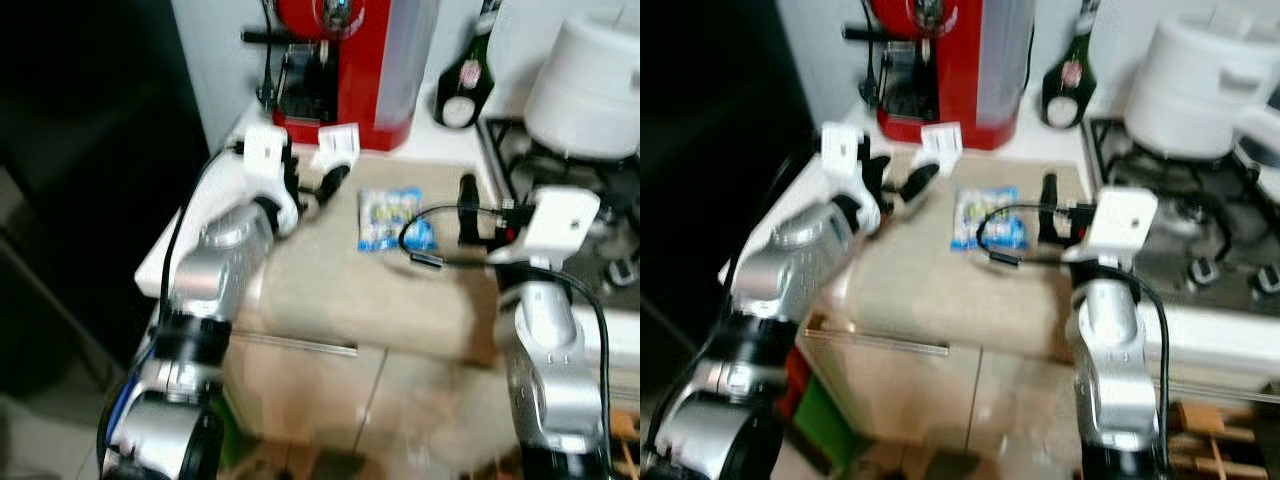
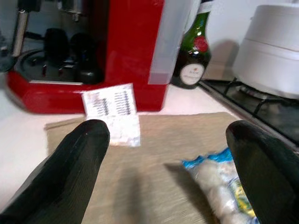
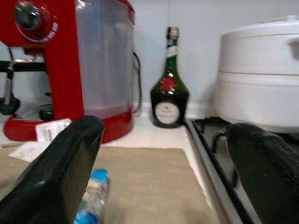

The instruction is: Restocking fridge

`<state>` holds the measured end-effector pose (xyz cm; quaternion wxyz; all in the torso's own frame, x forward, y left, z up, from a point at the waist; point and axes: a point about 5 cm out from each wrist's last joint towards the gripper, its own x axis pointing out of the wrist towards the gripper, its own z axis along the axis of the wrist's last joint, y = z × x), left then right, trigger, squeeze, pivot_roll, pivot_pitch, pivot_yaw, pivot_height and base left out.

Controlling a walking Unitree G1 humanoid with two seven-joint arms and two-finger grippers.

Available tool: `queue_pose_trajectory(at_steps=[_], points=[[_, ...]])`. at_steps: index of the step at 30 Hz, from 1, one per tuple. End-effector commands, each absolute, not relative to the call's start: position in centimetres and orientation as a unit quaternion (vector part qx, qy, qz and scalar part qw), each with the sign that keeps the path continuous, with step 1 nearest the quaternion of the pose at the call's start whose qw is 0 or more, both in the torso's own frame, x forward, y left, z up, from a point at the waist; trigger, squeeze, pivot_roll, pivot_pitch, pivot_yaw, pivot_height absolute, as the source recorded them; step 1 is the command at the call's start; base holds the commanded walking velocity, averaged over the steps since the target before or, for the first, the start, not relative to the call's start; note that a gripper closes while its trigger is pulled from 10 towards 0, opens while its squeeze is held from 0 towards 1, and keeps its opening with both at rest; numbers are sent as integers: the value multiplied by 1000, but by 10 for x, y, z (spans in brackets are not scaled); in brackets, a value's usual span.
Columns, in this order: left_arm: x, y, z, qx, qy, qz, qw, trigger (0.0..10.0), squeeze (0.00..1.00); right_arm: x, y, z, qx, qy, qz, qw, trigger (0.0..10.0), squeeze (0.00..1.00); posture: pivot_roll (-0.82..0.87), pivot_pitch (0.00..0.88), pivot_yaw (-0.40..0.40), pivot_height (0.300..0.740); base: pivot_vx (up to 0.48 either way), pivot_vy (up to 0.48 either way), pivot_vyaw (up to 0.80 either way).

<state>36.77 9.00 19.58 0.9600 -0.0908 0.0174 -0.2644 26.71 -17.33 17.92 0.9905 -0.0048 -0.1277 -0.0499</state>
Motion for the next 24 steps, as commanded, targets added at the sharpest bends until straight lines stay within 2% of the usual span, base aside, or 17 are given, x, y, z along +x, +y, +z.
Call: queue_pose_trajectory(at_steps=[1,8,16,21,22,24], points=[[376,84,197,-99,26,-277,956,10000,0,257,-179,182,-8,-132,-67,989,10000,1000,-213,41,71,740,0,0,0],[382,77,196,-121,34,-287,949,10000,0,246,-184,177,-13,-122,-83,989,10000,1000,-255,55,89,740,0,0,0],[383,54,179,-119,76,-316,938,10000,0,235,-190,179,-20,-119,-103,987,10000,1000,-294,76,108,740,0,0,0],[383,56,166,-88,104,-297,945,10000,0,232,-188,178,-20,-112,-102,988,10000,1000,-295,84,107,740,0,0,0],[384,63,163,-61,103,-274,954,10000,0,231,-187,176,-20,-106,-99,989,10000,1000,-295,84,107,740,0,0,0],[386,66,168,-70,94,-266,957,10000,0,232,-187,175,-19,-102,-98,990,10000,1000,-277,85,103,740,0,0,0]])
